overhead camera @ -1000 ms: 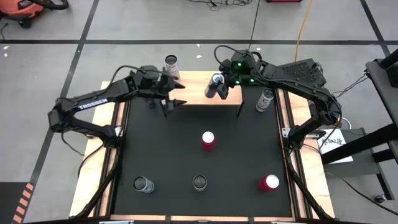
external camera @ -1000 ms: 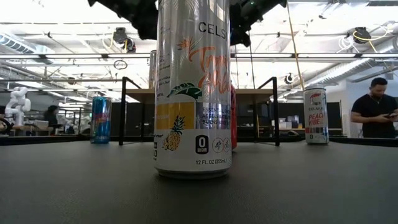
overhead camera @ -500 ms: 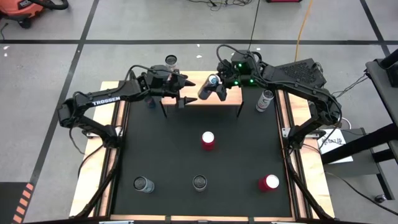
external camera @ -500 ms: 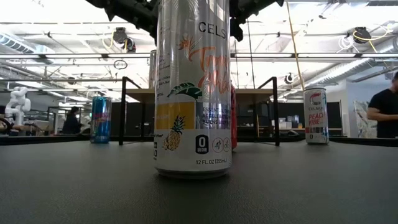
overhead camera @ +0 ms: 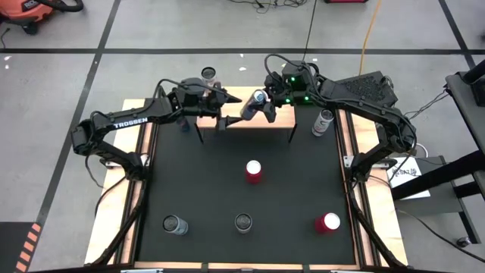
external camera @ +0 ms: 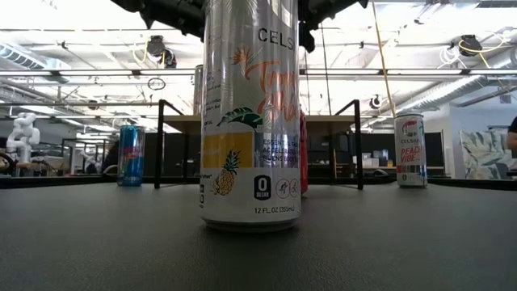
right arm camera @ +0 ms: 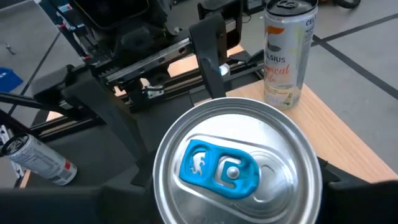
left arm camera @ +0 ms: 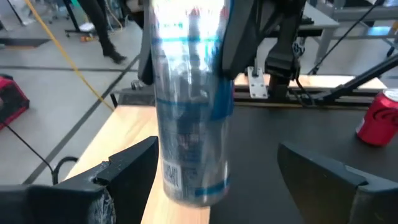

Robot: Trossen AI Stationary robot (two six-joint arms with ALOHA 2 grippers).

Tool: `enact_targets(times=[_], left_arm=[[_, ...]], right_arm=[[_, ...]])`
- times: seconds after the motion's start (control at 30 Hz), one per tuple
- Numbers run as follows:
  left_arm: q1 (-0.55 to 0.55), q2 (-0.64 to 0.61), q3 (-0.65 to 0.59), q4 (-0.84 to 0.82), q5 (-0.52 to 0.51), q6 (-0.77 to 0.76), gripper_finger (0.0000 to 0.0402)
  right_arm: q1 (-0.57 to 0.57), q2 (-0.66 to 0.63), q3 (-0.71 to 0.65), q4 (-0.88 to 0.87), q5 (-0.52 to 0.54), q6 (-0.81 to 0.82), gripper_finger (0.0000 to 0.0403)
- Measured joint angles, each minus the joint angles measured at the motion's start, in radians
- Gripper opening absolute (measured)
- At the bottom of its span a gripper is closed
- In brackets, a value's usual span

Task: Place canned beverage on shelf
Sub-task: Put the right blue soda can on the shelf

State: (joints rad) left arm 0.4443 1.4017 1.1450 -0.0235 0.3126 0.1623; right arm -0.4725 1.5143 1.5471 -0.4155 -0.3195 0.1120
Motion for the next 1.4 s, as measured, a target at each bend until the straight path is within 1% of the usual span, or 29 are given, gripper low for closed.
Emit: enact_targets(times=[0.17,0.27,0.37,0.57,0.63,1.1,1.23,1.4], left_arm=[[0.0,0.015,0.0,0.038,0.003,-0.016,0.0331],[0.0,0.043,0.0,0.069,0.032,-0.035,0.0331],[0.0,0.064,0.0,0.082,0.031,-0.034,0.0331],[0.006,0.065,0.001,0.133,0.044,-0.034,0.0331],[0.008,0.065,0.0,0.136,0.057,-0.046,0.0331],[0.013,0.073,0.001,0.155,0.058,-0.043,0.0331],[0.022,0.093,0.0,0.172,0.058,-0.049,0.0331],[0.021,0.099,0.001,0.177,0.059,-0.042,0.0331]], right_arm=[[0.015,0.0,0.0,0.025,0.0,0.0,0.0201],[0.018,0.0,0.0,0.045,-0.004,0.0,0.0201],[0.016,0.0,0.0,0.032,-0.004,0.0,0.0201],[0.016,0.0,0.0,0.027,-0.002,-0.004,0.0201],[0.016,0.0,0.0,0.031,-0.002,-0.004,0.0201],[0.016,0.0,0.0,0.051,-0.004,-0.001,0.0201],[0.017,0.004,0.0,0.087,-0.048,0.01,0.0201],[0.016,0.005,0.0,0.075,-0.047,0.014,0.0201]])
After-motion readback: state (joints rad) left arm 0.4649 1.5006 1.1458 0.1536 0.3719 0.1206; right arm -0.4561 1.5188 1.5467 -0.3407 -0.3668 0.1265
